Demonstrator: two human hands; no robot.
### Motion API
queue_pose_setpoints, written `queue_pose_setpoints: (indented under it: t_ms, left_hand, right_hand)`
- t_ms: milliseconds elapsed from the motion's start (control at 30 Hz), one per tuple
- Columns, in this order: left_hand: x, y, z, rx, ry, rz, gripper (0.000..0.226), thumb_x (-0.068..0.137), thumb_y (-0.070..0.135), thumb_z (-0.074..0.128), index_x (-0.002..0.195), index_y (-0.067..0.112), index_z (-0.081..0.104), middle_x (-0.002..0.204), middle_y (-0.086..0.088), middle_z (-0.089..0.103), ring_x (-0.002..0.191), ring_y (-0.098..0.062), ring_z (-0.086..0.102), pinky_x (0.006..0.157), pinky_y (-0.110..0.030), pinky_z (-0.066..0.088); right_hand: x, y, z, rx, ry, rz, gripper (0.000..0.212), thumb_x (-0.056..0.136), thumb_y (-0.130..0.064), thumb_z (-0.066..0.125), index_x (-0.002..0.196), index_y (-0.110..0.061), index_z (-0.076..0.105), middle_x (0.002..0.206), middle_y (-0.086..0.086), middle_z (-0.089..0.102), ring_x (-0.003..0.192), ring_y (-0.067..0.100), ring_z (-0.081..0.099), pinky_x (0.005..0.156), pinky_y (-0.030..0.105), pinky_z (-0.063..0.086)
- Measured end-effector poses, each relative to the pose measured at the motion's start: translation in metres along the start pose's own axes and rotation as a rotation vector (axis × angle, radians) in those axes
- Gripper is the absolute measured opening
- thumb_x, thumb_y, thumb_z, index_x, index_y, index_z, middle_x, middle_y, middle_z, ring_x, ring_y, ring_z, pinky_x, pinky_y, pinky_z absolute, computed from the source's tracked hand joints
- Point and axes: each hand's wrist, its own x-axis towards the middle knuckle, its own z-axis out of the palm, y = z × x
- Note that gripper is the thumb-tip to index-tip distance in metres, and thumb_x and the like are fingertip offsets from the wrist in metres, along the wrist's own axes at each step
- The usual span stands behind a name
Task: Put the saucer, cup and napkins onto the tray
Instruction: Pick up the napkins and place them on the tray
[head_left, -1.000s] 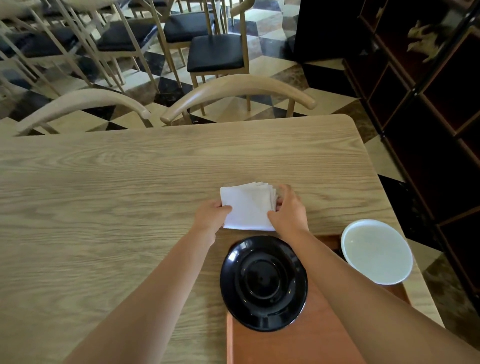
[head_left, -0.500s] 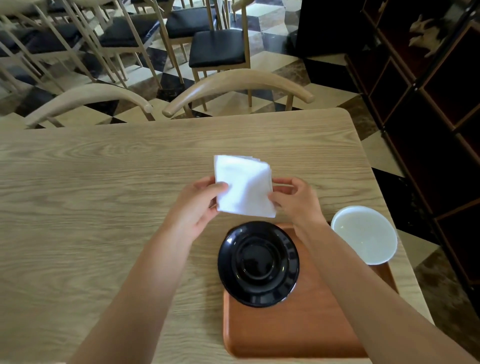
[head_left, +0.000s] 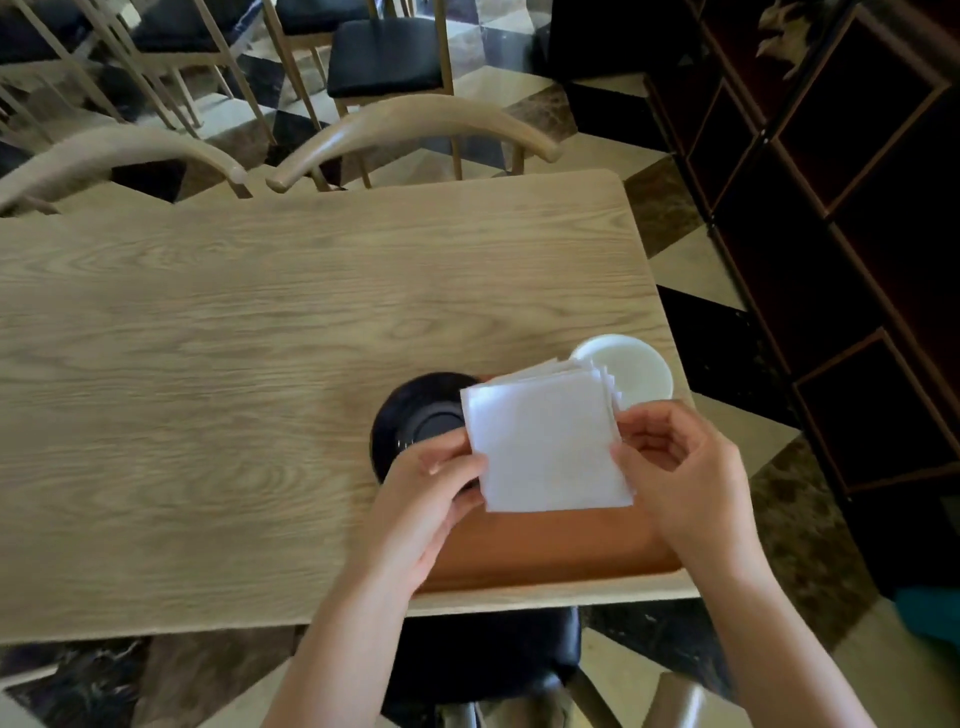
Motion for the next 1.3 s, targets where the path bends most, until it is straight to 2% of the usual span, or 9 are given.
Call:
queue_pose_setpoints:
  t_ms: [100,333,500,633,733,833,933,1067,1300]
  left_hand:
    - [-0.011,-0.026,0.019,0.059,0.043,-0.029,0.038,0.082,-0.011,0.047,0.093,0.012,0.074,0.093,-0.007,0.076,0.087,-0.017,0.069,0.079,-0.03,0.056]
    - [-0.017,-0.072,0.044,0.208,0.22,0.05,0.046,0.08,-0.007,0.055,0.112,0.026,0.055,0.083,0.0,0.076,0.079,-0.009,0.07,0.064,-0.021,0.055]
    - [-0.003,-0.097,0.044,0.527,0.191,0.172,0.051,0.082,0.006,0.064,0.123,0.029,0.044,0.107,0.007,0.067,0.095,-0.001,0.063,0.083,-0.021,0.052]
    - [0.005,-0.116,0.042,0.918,0.096,0.301,0.061,0.083,0.012,0.066,0.137,0.017,0.039,0.123,0.004,0.05,0.111,-0.007,0.045,0.097,-0.02,0.037]
    - [0.005,-0.127,0.041,1.169,0.117,0.4,0.06,0.078,0.013,0.071,0.133,0.013,0.047,0.125,-0.011,0.051,0.116,-0.025,0.047,0.1,-0.039,0.043]
    - [0.007,-0.138,0.038,1.326,0.172,0.575,0.055,0.072,0.012,0.074,0.124,0.012,0.056,0.145,-0.023,0.035,0.136,-0.037,0.03,0.105,-0.044,0.034]
    - [0.004,-0.146,0.037,1.419,0.076,0.643,0.046,0.085,0.022,0.057,0.13,0.017,0.05,0.153,-0.017,0.023,0.141,-0.03,0.02,0.102,-0.048,0.039]
    - [-0.002,-0.151,0.035,1.629,0.004,0.544,0.056,0.09,0.044,0.033,0.144,0.026,0.027,0.155,-0.012,0.018,0.141,-0.023,0.013,0.102,-0.051,0.037]
    - [-0.009,-0.148,0.029,1.723,-0.07,0.468,0.061,0.09,0.053,0.029,0.146,0.03,0.021,0.154,-0.011,0.023,0.141,-0.026,0.022,0.103,-0.056,0.032]
  right_hand:
    - [-0.011,0.025,-0.018,-0.084,0.008,0.05,0.02,0.077,-0.007,0.068,0.079,-0.027,0.065,0.075,-0.011,0.069,0.072,0.005,0.064,0.068,0.034,0.056]
    - [-0.022,0.069,-0.031,-0.188,-0.006,0.09,0.018,0.078,-0.002,0.065,0.081,-0.02,0.067,0.078,-0.009,0.068,0.077,0.008,0.062,0.067,0.02,0.049]
    - [-0.01,0.091,-0.021,-0.271,-0.017,0.123,0.019,0.079,-0.01,0.063,0.079,-0.028,0.067,0.078,-0.013,0.068,0.078,0.011,0.063,0.071,0.038,0.056]
    - [-0.004,0.101,-0.017,-0.335,-0.087,0.051,0.02,0.082,-0.004,0.059,0.089,-0.021,0.067,0.085,-0.007,0.065,0.079,0.01,0.059,0.067,0.015,0.046]
    - [-0.009,0.107,-0.02,-0.5,-0.104,-0.164,0.022,0.075,0.001,0.067,0.093,-0.012,0.067,0.092,0.002,0.061,0.074,0.014,0.056,0.06,0.007,0.037]
    - [-0.016,0.123,-0.022,-0.723,-0.134,-0.445,0.038,0.065,-0.013,0.079,0.101,-0.014,0.068,0.108,0.008,0.065,0.099,0.02,0.058,0.064,0.022,0.052]
    - [-0.016,0.137,-0.023,-0.793,-0.227,-0.6,0.037,0.079,-0.026,0.064,0.114,-0.016,0.063,0.131,0.011,0.057,0.125,0.028,0.049,0.092,0.038,0.049]
    - [-0.015,0.142,-0.027,-0.9,-0.312,-0.628,0.045,0.087,-0.036,0.042,0.125,-0.017,0.056,0.139,0.013,0.051,0.129,0.027,0.045,0.101,0.044,0.044]
    - [-0.017,0.136,-0.03,-1.001,-0.366,-0.625,0.046,0.088,-0.035,0.04,0.127,-0.015,0.053,0.139,0.015,0.049,0.129,0.029,0.046,0.1,0.047,0.044]
